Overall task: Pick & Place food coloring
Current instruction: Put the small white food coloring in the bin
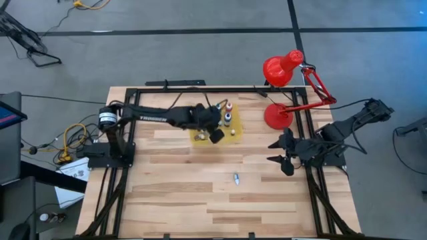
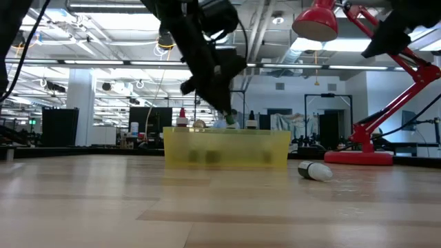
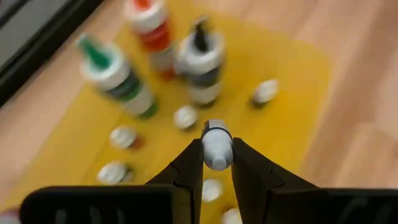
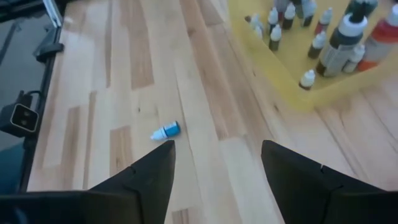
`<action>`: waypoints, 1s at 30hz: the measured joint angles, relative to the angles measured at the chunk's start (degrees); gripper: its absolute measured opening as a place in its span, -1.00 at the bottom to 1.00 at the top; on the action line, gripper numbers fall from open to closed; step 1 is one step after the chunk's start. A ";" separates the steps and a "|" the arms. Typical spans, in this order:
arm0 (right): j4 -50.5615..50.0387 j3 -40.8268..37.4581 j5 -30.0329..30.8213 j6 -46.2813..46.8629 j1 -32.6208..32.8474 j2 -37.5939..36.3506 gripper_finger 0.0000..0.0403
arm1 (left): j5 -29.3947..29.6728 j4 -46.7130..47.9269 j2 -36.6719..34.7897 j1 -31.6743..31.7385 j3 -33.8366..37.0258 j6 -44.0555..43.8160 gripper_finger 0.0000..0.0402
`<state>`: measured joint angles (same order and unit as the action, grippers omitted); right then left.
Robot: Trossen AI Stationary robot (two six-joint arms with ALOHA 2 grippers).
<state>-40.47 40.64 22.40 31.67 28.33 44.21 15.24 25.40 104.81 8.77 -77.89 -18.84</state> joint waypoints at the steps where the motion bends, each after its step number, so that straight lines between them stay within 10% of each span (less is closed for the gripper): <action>1: -0.34 0.00 0.02 0.33 0.17 0.00 0.13 | -0.67 1.34 0.00 0.96 0.00 -0.72 -0.71; 7: -0.93 0.00 0.02 0.44 0.19 0.02 0.12 | -8.02 4.21 2.47 4.91 0.00 -3.05 -0.71; 30: -1.28 0.00 0.08 0.34 0.16 0.02 0.12 | -7.54 4.51 5.05 6.59 0.04 1.80 -0.71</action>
<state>-41.76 40.64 22.48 32.01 28.49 44.23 7.69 29.92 109.86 15.36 -77.84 -17.04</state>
